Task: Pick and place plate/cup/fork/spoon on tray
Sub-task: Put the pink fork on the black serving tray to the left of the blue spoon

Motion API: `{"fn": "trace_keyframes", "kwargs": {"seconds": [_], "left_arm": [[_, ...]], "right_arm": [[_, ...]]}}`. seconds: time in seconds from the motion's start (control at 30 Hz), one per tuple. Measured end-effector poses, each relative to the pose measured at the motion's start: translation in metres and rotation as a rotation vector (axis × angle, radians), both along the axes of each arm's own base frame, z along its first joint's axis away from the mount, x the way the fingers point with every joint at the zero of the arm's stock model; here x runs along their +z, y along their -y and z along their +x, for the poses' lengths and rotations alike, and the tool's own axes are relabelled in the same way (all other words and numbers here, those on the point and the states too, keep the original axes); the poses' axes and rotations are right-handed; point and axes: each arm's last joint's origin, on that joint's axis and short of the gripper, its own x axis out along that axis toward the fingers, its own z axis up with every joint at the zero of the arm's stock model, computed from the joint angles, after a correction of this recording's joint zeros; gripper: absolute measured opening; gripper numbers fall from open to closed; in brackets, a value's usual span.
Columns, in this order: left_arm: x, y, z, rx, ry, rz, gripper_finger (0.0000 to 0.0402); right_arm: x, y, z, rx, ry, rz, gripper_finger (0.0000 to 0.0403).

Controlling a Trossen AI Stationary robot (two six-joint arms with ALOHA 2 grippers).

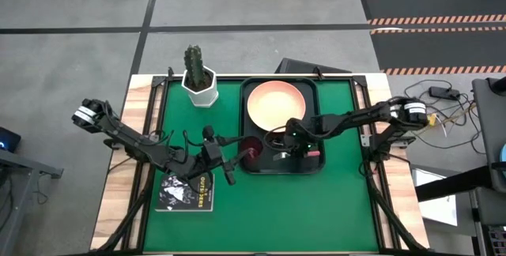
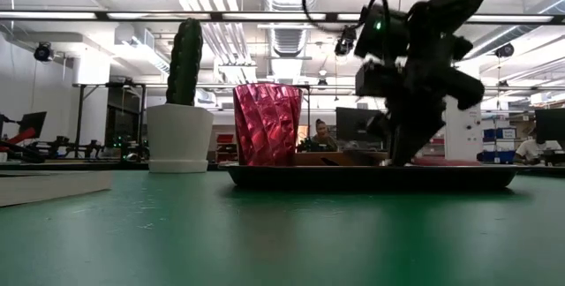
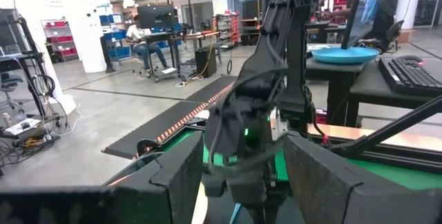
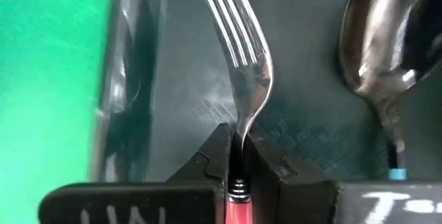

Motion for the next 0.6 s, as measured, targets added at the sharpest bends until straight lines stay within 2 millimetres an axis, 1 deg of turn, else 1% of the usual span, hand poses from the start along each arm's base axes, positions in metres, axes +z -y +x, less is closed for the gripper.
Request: {"fn": "trace_keyframes", "kwargs": {"seconds": [0.1,0.23,0.43,0.6], "left_arm": [[0.0,0.0,0.0,0.0,-0.001,0.0,0.018],[0.0,0.0,0.0,0.0,-0.001,0.0,0.018],[-0.001,0.0,0.0,0.0,-0.007,0.003,0.018],[-0.001,0.0,0.0,0.0,-0.007,0.003,0.018]], "right_arm": [[-0.011,0.0,0.002,0.007,-0.037,0.0,0.0019],[-0.017,0.0,0.004,0.016,-0.048,0.002,0.0026],[-0.012,0.001,0.005,0.013,-0.009,-0.01,0.0068],[-0.009,0.003,0.006,-0.028,-0.013,-0.061,0.0103]]}}
